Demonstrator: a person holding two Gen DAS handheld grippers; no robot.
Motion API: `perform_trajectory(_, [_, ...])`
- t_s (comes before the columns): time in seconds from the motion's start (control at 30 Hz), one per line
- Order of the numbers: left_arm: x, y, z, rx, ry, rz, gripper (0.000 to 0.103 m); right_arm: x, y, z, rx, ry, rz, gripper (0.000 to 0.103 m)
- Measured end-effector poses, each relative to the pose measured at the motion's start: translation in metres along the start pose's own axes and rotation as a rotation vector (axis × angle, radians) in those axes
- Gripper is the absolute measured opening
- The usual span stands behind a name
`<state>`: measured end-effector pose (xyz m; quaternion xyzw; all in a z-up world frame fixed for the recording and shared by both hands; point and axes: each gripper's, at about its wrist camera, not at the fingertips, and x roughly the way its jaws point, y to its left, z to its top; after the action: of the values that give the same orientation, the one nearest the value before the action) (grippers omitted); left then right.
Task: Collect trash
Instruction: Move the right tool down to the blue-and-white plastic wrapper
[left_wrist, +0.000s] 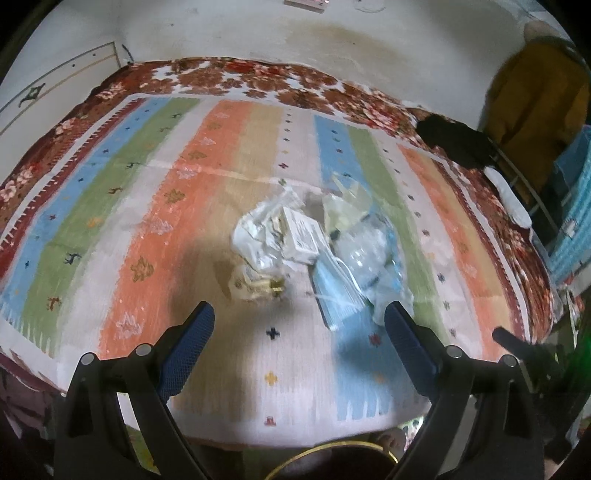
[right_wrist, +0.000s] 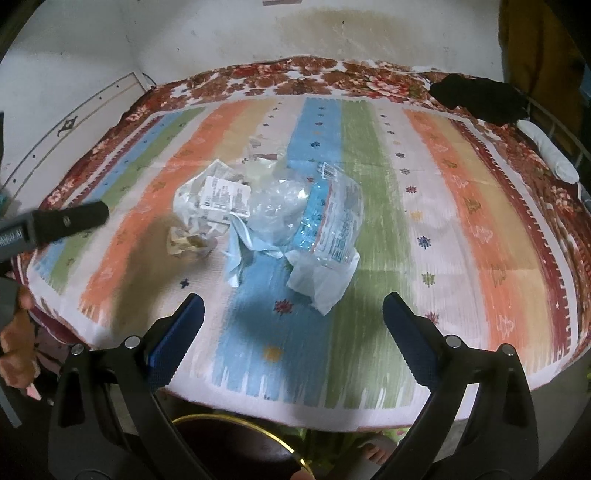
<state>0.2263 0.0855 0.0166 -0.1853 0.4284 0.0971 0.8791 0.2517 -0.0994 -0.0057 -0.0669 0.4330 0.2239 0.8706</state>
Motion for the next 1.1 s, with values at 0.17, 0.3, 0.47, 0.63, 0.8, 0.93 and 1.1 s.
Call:
perform_trajectory(0.17, [0.020, 0.000, 0.014, -0.011, 0.013, 0.008, 0.092, 0.026, 0.001, 0.009, -0.016, 0.034, -0.022, 0.090])
perform_trajectory(0.3, [0.034, -0.006, 0.027, 0.003, -0.007, 0.022, 0.091, 0.041, -0.001, 0.018, -0.012, 0.040, -0.030, 0.090])
perform_trajectory(0.47, [0.058, -0.006, 0.038, -0.001, 0.024, 0.026, 0.091, 0.065, 0.000, 0.029, -0.026, 0.065, -0.060, 0.087])
perform_trajectory(0.63, [0.071, -0.009, 0.052, 0.005, 0.006, 0.005, 0.090, 0.089, -0.007, 0.038, -0.011, 0.088, -0.073, 0.084])
perform_trajectory(0.8, [0.087, -0.015, 0.068, 0.035, -0.002, -0.010, 0.088, 0.114, -0.012, 0.048, -0.006, 0.120, -0.085, 0.078])
perform_trajectory(0.93, [0.106, -0.018, 0.079, 0.035, 0.014, -0.009, 0.083, 0.127, -0.013, 0.055, -0.006, 0.131, -0.100, 0.075])
perform_trajectory(1.1, [0.123, -0.033, 0.092, 0.076, 0.011, -0.003, 0.080, 0.141, -0.016, 0.063, -0.010, 0.147, -0.111, 0.069])
